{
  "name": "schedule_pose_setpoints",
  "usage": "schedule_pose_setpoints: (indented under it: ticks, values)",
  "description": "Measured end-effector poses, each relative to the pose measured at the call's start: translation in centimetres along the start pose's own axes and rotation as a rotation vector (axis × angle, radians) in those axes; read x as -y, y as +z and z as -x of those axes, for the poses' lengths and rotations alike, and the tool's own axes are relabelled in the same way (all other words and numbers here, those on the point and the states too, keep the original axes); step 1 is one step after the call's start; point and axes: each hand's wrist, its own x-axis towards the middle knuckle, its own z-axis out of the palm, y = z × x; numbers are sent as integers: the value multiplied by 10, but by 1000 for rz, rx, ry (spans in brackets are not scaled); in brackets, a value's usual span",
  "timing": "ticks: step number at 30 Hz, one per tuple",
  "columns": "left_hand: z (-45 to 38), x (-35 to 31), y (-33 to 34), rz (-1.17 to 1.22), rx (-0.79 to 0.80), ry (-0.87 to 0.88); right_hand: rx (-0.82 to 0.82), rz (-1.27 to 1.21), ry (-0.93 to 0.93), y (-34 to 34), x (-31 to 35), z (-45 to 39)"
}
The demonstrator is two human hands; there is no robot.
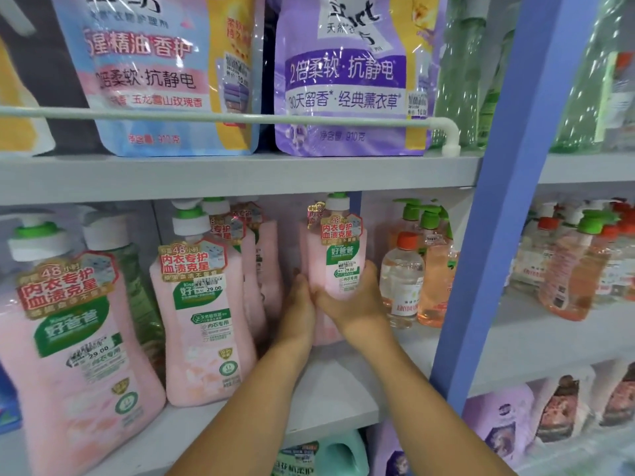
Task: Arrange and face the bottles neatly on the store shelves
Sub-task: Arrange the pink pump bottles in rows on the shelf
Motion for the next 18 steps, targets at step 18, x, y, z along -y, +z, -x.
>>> schedule_pose_setpoints:
  ticks: [18]
  values:
    - [158,-24,-105,-472,-612,881,22,-110,-344,14,28,101]
